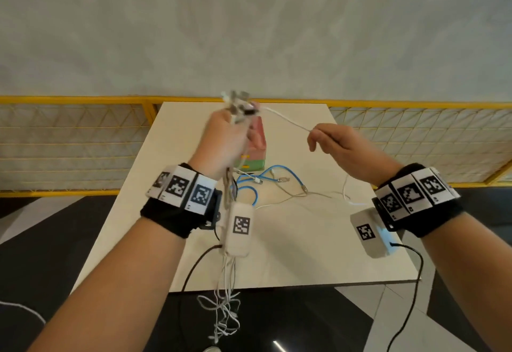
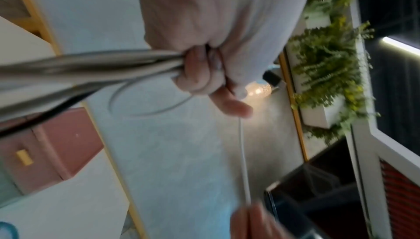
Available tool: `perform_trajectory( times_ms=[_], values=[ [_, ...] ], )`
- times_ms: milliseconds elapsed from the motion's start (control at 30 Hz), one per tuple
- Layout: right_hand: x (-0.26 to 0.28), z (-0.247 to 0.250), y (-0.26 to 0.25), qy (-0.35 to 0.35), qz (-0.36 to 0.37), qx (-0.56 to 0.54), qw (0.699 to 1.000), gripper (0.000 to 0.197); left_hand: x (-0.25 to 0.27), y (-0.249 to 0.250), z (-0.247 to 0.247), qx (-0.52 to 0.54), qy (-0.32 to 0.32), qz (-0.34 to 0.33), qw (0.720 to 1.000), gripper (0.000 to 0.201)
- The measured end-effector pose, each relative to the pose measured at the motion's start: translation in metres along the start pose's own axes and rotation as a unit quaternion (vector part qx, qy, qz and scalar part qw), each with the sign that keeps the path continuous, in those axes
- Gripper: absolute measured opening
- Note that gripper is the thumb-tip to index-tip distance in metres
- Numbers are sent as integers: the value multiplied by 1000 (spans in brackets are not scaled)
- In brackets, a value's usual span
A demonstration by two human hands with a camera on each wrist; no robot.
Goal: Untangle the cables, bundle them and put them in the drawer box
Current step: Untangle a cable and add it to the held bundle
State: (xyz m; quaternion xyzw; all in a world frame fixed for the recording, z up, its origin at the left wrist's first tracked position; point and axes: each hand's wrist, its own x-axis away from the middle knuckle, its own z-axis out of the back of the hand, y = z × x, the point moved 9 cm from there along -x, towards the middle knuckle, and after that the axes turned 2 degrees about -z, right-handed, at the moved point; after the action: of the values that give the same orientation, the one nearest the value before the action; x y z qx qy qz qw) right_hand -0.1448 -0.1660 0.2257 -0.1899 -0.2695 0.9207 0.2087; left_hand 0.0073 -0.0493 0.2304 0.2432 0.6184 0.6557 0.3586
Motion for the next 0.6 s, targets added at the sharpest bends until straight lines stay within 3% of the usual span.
perform_trajectory(
  times_ms=[67, 167, 267, 333, 400, 433, 500, 600],
  values=[
    [9, 1, 20, 2, -22, 15, 1000, 31, -7, -3, 23, 20, 65, -8, 998, 15],
    [12, -5, 24, -3, -23, 42, 999, 29, -8, -9, 20, -76, 66, -23, 995, 18],
    [1, -14, 5, -17, 14, 22, 1000, 27, -1, -2, -15, -58, -19, -65, 996, 43],
    [-9, -17, -9, -22, 47, 9, 999, 26, 6, 2, -43, -130, -106, -75, 983, 29],
    [-18, -17, -17, -24, 75, -10, 997, 25, 9, 1, -47, -181, -123, -61, 974, 24],
    [-20, -16, -17, -26, 82, -7, 996, 24, 6, 0, -36, -175, -94, -50, 979, 23],
    [-22, -16, 2, -36, 58, 42, 997, 24, 0, 9, 2, -149, 28, -69, 986, 27],
    [-15, -27, 55, -93, -36, 185, 978, 25, -2, 21, 61, -40, 165, -119, 978, 31]
  ],
)
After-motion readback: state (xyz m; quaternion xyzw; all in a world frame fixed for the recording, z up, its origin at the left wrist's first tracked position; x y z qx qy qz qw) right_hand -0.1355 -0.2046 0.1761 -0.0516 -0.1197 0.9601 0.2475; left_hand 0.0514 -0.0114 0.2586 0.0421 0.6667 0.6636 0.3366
